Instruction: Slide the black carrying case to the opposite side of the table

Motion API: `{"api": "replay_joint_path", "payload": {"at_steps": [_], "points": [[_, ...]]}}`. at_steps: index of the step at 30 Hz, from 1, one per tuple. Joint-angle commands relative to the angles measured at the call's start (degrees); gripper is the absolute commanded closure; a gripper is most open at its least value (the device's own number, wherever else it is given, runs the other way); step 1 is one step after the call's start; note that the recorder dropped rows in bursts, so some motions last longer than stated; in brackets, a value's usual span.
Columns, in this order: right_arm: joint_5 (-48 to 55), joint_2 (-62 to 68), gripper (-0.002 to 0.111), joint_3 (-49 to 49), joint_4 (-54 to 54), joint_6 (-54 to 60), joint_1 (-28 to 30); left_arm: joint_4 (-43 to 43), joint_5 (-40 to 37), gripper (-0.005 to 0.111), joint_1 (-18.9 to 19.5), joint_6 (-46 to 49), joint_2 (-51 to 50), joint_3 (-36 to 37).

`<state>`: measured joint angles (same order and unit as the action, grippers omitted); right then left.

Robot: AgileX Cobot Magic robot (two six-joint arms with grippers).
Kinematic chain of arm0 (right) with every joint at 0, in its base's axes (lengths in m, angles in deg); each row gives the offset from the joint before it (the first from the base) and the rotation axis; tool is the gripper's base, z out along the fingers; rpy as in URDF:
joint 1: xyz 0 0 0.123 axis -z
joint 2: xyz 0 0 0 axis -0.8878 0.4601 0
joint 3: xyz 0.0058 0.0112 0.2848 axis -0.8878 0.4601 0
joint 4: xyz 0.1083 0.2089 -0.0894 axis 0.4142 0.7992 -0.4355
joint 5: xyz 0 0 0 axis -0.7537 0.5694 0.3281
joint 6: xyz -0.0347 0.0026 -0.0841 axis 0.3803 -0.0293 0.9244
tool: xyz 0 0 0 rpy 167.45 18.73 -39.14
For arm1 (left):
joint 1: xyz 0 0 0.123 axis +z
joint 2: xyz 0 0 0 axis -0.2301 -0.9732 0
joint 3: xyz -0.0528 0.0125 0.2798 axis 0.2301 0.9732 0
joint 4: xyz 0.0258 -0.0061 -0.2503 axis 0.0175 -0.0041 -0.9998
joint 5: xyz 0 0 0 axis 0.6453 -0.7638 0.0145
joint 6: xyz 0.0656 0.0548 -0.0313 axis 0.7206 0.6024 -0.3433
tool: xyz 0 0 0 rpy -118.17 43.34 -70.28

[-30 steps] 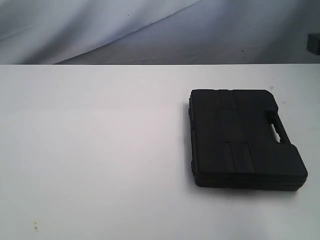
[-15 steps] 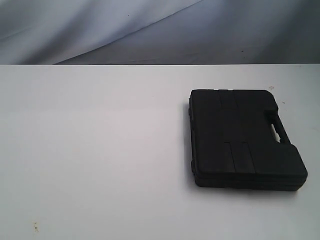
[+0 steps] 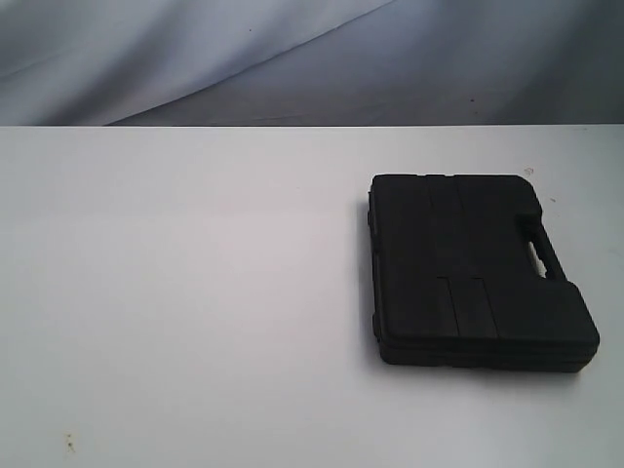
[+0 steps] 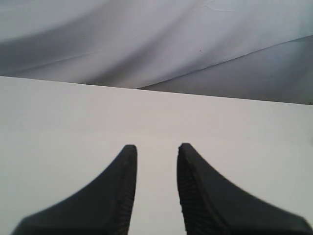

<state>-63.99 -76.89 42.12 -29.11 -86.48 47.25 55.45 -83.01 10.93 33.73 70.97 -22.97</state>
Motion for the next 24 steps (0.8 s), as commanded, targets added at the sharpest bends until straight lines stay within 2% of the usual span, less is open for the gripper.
{"api": "replay_joint_path", "payload": {"at_steps": [1,6,12,18,24], "points": [[-3.71,-7.85,0.108,3.52,0.74,3.07,-0.05,0.26,-0.06,0.078,0.16,-0.15,0.28,0.25],[-2.64,-7.85,0.108,5.09,0.36,5.33,0.87,0.26,0.17,0.078,0.16,-0.13,0.28,0.25],[-5.28,-7.85,0.108,9.49,5.06,5.33,10.43,0.26,0.17,0.078,0.16,-0.01,0.28,0.25],[-7.57,-7.85,0.108,11.82,5.07,5.20,10.79,0.26,0.17,0.078,0.16,-0.12,0.28,0.25],[-5.06,-7.85,0.108,11.82,5.71,5.20,10.79,0.26,0.17,0.078,0.16,-0.12,0.28,0.25]]}}
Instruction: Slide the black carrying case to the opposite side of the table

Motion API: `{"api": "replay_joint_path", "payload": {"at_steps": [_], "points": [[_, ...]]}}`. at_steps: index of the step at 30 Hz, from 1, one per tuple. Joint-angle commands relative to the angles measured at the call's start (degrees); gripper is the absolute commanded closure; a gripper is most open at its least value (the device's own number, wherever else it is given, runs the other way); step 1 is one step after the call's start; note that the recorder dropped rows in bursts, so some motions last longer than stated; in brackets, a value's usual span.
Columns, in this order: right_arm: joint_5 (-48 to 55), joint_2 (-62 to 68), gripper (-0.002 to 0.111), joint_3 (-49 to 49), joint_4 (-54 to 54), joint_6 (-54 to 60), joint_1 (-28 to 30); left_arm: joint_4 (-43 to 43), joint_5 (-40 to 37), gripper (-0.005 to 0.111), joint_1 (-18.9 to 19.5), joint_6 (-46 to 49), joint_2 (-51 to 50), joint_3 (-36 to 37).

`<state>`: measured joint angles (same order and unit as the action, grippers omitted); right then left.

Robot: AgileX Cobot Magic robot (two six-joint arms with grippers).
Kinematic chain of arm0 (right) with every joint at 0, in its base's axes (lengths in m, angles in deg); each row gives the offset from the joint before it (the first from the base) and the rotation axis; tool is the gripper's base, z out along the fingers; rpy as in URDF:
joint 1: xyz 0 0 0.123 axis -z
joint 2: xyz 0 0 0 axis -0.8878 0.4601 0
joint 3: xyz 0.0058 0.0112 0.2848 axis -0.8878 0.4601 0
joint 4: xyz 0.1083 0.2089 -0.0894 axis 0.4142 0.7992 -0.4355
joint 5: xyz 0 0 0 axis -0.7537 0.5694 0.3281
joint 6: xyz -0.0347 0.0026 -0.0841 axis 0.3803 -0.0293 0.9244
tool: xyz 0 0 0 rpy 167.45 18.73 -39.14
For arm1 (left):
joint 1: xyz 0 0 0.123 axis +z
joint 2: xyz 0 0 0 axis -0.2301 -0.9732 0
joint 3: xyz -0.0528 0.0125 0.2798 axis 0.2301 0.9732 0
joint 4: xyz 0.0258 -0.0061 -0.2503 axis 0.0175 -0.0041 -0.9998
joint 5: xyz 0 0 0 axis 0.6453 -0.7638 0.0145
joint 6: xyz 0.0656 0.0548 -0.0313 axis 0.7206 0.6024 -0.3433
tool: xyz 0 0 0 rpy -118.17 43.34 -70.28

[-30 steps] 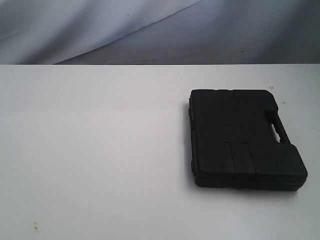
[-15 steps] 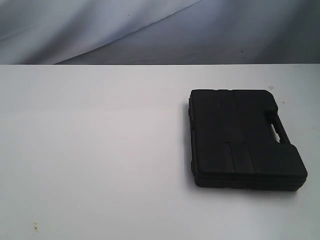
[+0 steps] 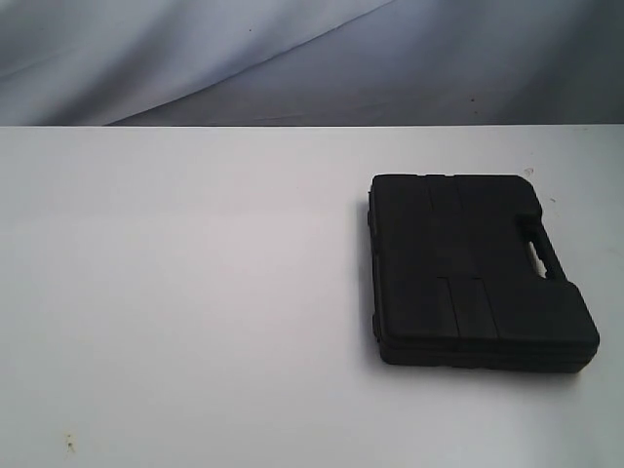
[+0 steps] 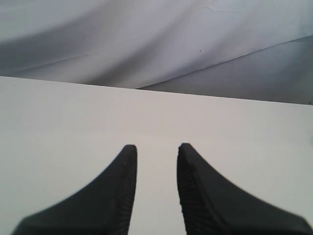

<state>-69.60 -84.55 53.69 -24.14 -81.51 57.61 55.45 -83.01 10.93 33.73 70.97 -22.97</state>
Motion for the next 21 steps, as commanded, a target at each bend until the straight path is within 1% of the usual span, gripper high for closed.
{"api": "replay_joint_path", "payload": {"at_steps": [1,21], "points": [[1.00,-0.19,0.108,0.24,0.73,0.11,0.43,0.26,0.17,0.078,0.16,-0.12,0.28,0.25],[1.92,-0.19,0.108,0.24,0.73,0.11,0.43,0.26,0.17,0.078,0.16,-0.12,0.28,0.25]]}}
